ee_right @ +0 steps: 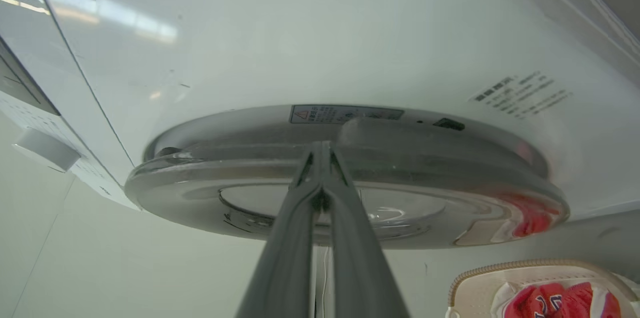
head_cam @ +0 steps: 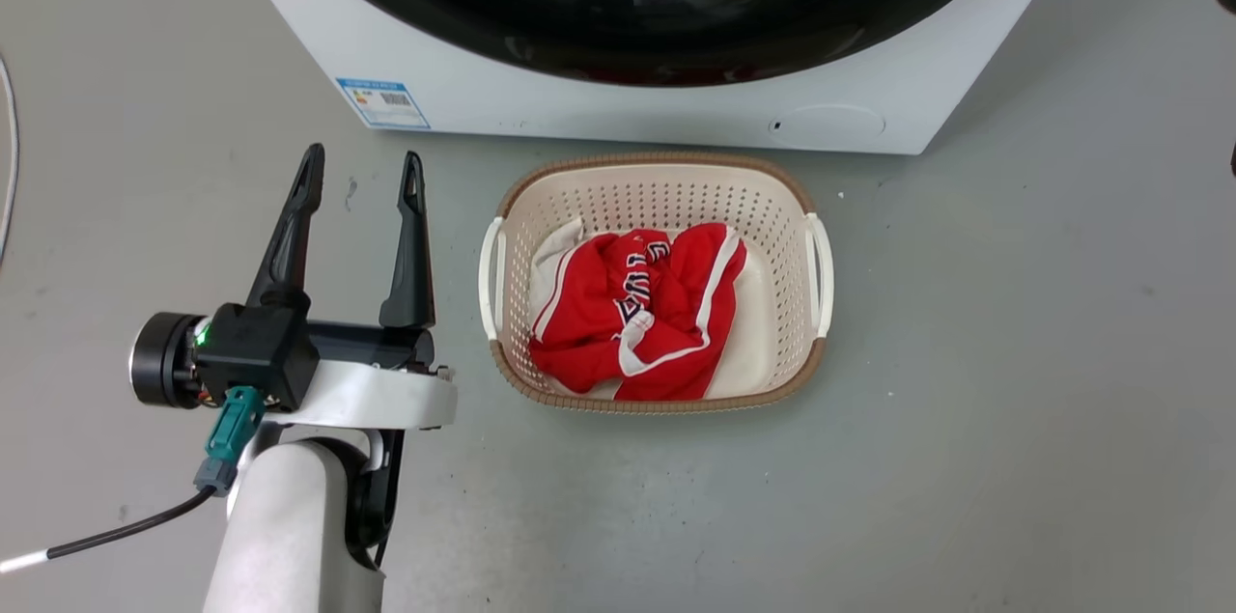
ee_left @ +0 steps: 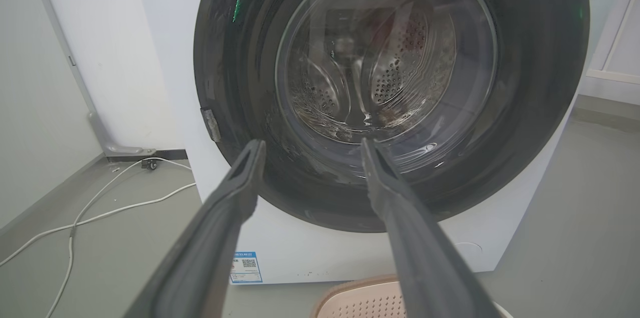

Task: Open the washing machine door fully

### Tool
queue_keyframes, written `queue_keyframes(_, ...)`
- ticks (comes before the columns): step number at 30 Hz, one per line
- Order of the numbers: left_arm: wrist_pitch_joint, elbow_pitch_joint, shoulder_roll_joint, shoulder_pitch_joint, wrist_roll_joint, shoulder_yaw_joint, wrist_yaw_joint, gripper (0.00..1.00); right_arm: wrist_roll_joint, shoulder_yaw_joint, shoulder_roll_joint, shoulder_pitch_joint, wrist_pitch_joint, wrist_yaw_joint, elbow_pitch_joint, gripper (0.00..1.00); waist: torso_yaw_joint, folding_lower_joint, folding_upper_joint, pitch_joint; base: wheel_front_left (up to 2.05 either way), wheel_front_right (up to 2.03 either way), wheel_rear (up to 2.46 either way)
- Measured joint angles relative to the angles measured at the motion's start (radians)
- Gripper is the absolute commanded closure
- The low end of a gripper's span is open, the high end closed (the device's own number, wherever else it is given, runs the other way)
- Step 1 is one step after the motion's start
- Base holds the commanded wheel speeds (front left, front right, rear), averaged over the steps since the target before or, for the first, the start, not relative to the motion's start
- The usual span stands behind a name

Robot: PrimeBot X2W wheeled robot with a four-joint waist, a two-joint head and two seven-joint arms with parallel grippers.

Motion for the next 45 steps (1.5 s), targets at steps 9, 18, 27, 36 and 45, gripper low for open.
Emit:
queue_keyframes(9, 0.0, -0.013, 0.0, -0.03, -0.009, -0.02, 0.009, 0.0, -0.04, 0.03, 0.006, -0.105, 0.015, 0.0, 0.085, 1.0, 0.025, 0.0, 0.0, 0.066, 0.0, 0.0, 0.0)
queue_keyframes(18, 0.0, -0.016, 0.0, -0.041, -0.01, -0.028, 0.017, 0.0, -0.019, 0.014, 0.008, -0.134, 0.081, 0.0, 0.114, 1.0, 0.034, -0.0001, 0.0, 0.085, 0.0, 0.0, 0.0)
queue_keyframes(27, 0.0, -0.006, 0.0, -0.041, -0.018, -0.032, 0.021, 0.0, 0.018, 0.008, 0.062, -0.097, 0.213, -0.001, 0.057, 1.0, 0.029, 0.0, 0.0, 0.065, 0.0, 0.0, 0.0)
queue_keyframes(36, 0.0, 0.028, -0.001, 0.006, -0.016, -0.025, 0.018, 0.0, 0.06, 0.026, 0.07, 0.089, 0.418, -0.001, -0.108, 1.0, 0.018, -0.0001, 0.0, -0.028, 0.0, 0.0, 0.0)
queue_keyframes(45, 0.0, 0.048, -0.001, 0.098, -0.007, -0.007, 0.008, 0.0, 0.085, 0.073, 0.142, 0.288, 0.53, -0.001, -0.249, 1.0, 0.002, -0.0001, 0.0, -0.148, 0.0, 0.0, 0.0)
